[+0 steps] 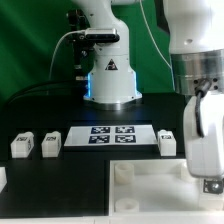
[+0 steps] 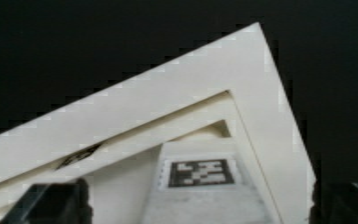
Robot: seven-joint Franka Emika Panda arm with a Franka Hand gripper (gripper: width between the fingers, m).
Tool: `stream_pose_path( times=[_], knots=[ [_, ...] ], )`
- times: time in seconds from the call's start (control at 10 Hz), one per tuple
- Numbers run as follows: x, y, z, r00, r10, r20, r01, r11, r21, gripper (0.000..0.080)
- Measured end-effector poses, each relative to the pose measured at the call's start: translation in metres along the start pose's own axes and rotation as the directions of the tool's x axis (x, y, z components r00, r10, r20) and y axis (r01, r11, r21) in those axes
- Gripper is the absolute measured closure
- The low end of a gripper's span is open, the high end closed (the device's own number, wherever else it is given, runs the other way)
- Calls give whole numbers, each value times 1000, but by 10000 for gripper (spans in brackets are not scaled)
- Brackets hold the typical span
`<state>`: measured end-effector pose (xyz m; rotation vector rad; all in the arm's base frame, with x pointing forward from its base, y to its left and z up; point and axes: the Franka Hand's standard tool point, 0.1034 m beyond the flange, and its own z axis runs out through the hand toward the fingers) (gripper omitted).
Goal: Assemble one leg
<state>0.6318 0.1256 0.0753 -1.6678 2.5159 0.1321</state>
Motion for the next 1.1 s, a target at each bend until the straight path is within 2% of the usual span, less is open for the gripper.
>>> stream_pose_path(
  times=[0.2, 0.3, 0.4, 0.6, 1.1],
  knots=[
    [-8, 6, -29, 999, -22, 31, 22, 1000, 12, 159],
    [-15, 4, -48, 998, -26, 52, 25, 999, 24, 151],
    [-22, 1, -63, 997, -28, 68, 27, 999, 25, 151],
    [-19, 2, -56, 998, -30, 61, 28, 999, 23, 151],
    [-19, 3, -54, 998, -30, 60, 28, 999, 22, 151]
  ],
)
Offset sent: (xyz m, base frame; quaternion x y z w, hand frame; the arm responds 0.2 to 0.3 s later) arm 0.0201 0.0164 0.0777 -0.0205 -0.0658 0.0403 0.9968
